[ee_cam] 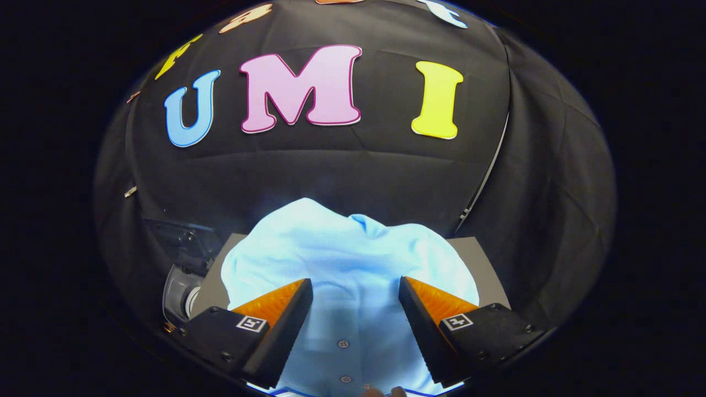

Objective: Put the clothes into the washing machine and then close the washing machine lid.

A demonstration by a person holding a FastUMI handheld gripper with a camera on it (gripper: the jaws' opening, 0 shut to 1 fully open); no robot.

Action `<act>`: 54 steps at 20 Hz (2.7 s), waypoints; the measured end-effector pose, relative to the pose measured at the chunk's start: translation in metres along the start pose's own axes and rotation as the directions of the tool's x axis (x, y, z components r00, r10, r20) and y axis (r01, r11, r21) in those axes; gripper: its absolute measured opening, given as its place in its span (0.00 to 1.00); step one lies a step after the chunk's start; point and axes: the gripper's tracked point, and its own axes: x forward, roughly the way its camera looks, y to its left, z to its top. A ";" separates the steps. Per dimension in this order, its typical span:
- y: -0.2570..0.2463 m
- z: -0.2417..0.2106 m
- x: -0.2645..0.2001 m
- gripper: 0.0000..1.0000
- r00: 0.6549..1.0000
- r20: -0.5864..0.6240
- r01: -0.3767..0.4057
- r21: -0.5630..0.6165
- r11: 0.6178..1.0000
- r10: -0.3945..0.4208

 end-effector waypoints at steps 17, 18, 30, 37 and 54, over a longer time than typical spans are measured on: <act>0.008 -0.008 0.010 0.10 0.995 -0.064 -0.070 0.048 0.996 0.073; 0.007 -0.006 0.006 0.10 0.995 -0.060 -0.074 0.057 0.996 0.077; 0.011 0.059 -0.092 0.05 0.977 0.205 -0.074 0.069 0.995 0.059; 0.043 0.118 -0.175 0.05 0.916 0.391 -0.106 0.031 0.994 0.085; 0.272 0.136 -0.220 0.05 0.780 0.430 -0.408 -0.200 0.891 0.454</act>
